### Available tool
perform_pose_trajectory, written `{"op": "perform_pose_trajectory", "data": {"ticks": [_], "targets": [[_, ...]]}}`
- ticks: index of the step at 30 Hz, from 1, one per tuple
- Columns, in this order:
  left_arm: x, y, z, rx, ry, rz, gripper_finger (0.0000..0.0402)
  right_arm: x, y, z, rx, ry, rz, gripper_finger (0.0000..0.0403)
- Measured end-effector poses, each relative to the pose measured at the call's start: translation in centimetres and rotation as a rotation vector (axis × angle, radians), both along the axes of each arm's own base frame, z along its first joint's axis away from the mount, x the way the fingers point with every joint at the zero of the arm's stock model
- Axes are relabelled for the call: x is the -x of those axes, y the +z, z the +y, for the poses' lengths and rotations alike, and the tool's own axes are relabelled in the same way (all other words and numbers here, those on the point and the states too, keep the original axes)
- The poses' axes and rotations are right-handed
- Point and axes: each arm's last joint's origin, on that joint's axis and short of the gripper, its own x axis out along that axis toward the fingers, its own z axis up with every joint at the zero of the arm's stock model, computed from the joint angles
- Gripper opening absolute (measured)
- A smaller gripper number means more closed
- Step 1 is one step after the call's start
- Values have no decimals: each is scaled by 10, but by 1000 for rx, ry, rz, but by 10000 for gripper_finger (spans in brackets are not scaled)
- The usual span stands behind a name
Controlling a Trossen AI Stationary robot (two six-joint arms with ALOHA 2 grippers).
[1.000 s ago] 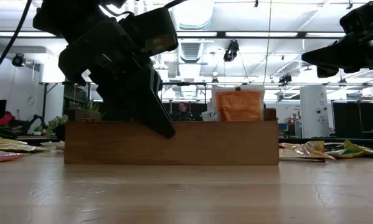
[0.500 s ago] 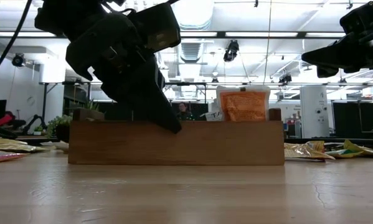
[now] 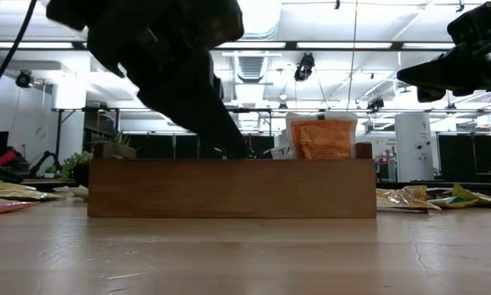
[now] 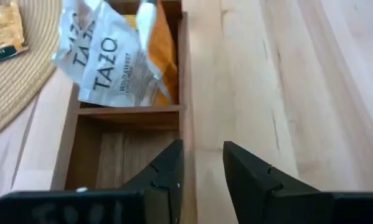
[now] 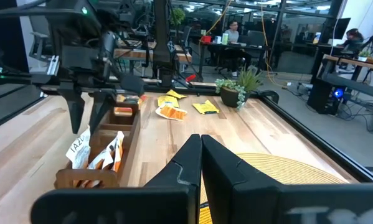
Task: Pick & Place Tea
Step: Adjust the the wooden organizer, then put the white tea bag into the right section of the wooden organizer
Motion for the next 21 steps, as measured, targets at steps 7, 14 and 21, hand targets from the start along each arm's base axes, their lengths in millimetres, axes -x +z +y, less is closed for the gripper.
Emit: {"op": "perform_pose_trajectory", "data": {"ticks": [7, 14, 21], "targets": [[5, 14, -10, -40, 39, 140, 106, 0, 0, 0, 0, 0, 0, 9], [21, 34, -31, -153, 138, 226, 106, 0, 0, 0, 0, 0, 0, 9], [38, 58, -61, -267, 133, 175, 106, 0, 0, 0, 0, 0, 0, 9]]}}
